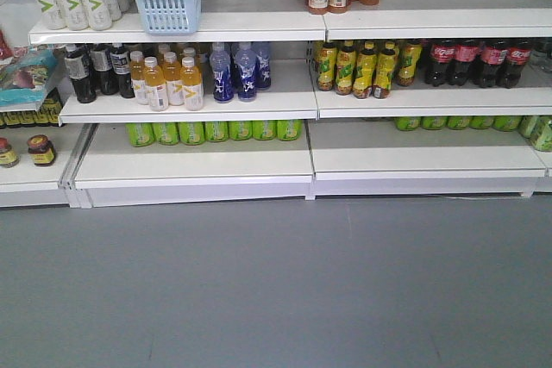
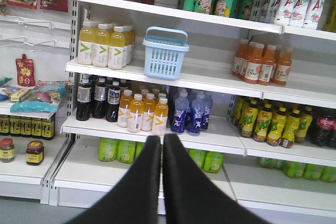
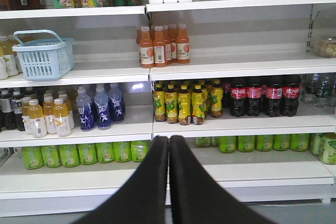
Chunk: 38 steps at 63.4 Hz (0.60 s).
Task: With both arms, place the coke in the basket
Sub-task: 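Drive the base toward the shelf holding the light-blue basket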
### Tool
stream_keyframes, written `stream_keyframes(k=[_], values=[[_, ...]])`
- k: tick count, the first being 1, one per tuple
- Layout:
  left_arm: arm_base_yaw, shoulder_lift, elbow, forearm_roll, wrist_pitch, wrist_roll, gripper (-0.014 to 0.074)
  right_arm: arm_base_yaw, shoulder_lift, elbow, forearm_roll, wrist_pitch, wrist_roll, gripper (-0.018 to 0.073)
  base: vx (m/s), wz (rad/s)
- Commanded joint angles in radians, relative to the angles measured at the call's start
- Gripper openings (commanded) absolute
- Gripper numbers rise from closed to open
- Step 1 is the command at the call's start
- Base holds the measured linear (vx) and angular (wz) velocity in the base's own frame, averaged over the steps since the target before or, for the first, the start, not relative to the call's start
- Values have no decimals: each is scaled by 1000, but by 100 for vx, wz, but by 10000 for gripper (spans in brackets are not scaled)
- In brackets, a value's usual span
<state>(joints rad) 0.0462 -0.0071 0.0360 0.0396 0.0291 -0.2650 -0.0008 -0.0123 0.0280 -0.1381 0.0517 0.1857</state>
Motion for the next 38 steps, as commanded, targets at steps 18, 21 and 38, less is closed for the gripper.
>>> stream_keyframes(k=[18,21,38], values=[[-6,-18,4,-2,-74,-2,-6,-7,-15,15,-6,-70,-6,-5,1,1],[-6,-18,4,-2,-74,-2,-6,-7,-15,15,-6,-70,-6,-5,2,3],[-6,-18,4,-2,-74,-2,-6,-7,-15,15,-6,-70,-6,-5,5,6]])
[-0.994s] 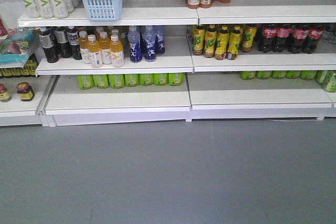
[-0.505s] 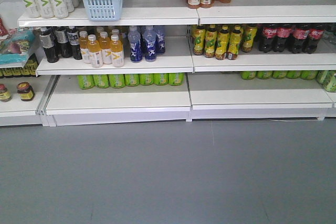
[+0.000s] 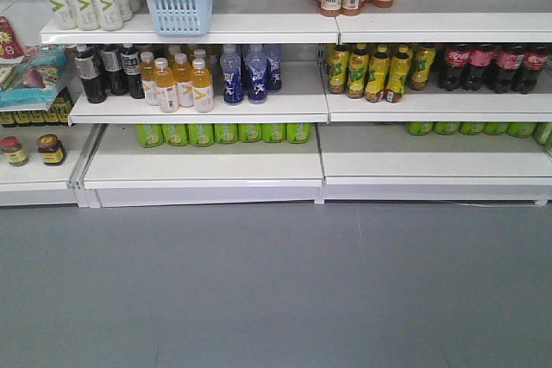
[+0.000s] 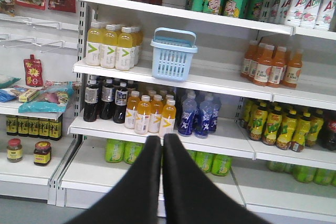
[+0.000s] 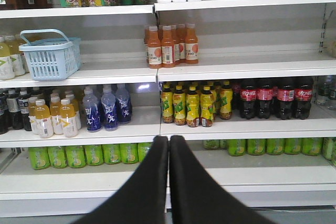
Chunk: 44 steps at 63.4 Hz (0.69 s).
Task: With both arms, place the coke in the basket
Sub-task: 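Drive the base toward the shelf holding the light-blue basket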
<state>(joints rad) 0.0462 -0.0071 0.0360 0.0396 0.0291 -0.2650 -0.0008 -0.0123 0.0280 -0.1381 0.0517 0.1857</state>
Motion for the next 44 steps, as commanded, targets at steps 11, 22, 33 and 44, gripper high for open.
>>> stream_keyframes(k=[11,22,33,44], values=[[-6,-18,4,-2,-74,-2,-6,-7,-15,15,-6,-70,-6,-5,6,10],[-6,-18,4,-2,-74,-2,-6,-7,-15,15,-6,-70,-6,-5,9,13],[-6,-18,4,-2,-74,-2,-6,-7,-15,15,-6,-70,-6,-5,12,13],[-6,-18,4,-2,-74,-2,-6,-7,-15,15,-6,-70,-6,-5,15,10]])
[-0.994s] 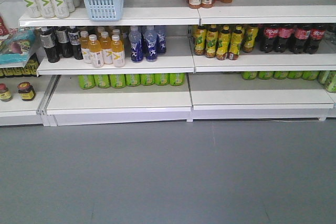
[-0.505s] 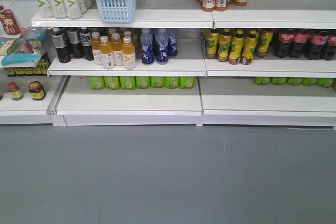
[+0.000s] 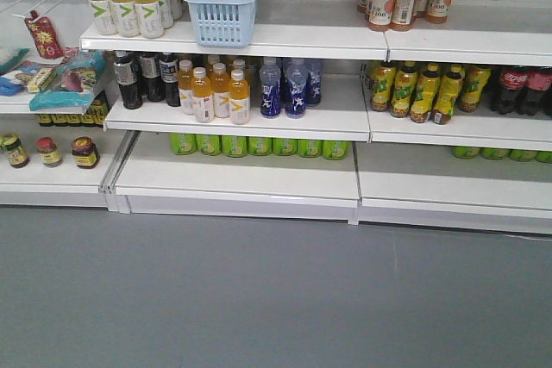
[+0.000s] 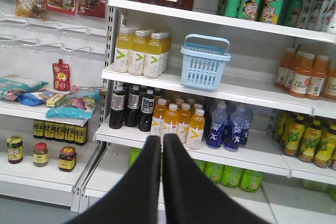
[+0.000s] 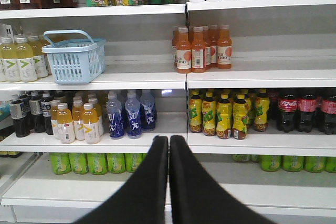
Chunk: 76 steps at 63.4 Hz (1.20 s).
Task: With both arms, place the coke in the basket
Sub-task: 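Drive the base toward the shelf holding the light-blue basket, then approach closer to the shelf, centering on the light-blue basket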
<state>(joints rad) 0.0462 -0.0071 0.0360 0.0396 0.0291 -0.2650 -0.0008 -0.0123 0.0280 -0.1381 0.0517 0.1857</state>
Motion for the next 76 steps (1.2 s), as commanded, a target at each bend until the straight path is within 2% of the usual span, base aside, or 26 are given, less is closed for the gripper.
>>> stream_keyframes(k=[1,76], values=[[-6,-18,4,-2,-74,-2,-6,-7,-15,15,-6,-70,-6,-5,16,7],[-6,-18,4,-2,-74,-2,-6,-7,-15,15,-6,-70,-6,-5,18,-4]])
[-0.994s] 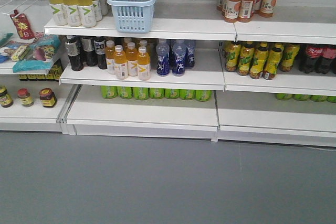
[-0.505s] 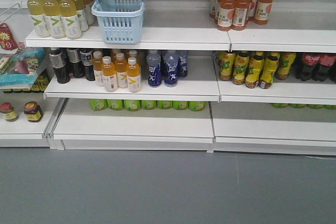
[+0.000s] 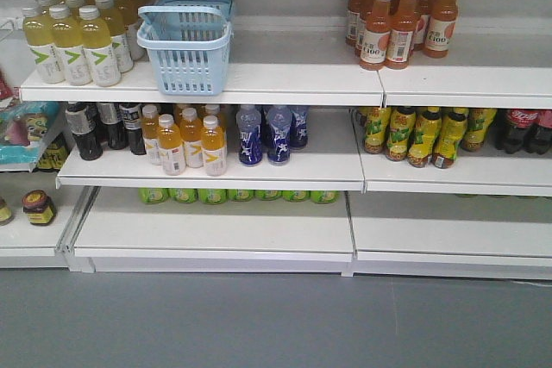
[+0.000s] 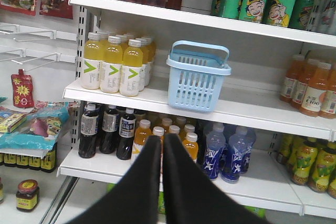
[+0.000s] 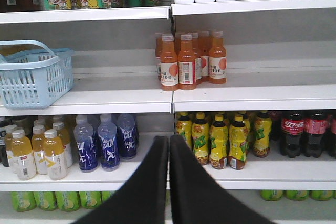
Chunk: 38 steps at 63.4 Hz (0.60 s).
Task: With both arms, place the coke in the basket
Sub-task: 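Approach closer to the shelf, centering on the light-blue basket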
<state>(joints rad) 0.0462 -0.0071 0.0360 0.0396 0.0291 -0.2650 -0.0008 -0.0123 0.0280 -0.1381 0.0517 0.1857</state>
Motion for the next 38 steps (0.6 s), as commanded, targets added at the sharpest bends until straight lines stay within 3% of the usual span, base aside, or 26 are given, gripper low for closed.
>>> stream_keyframes(k=[1,38], values=[[-6,-18,4,-2,-74,-2,-6,-7,-15,15,-6,-70,-6,-5,20,-1],[-6,-18,4,-2,-74,-2,-6,-7,-15,15,-6,-70,-6,-5,20,1]])
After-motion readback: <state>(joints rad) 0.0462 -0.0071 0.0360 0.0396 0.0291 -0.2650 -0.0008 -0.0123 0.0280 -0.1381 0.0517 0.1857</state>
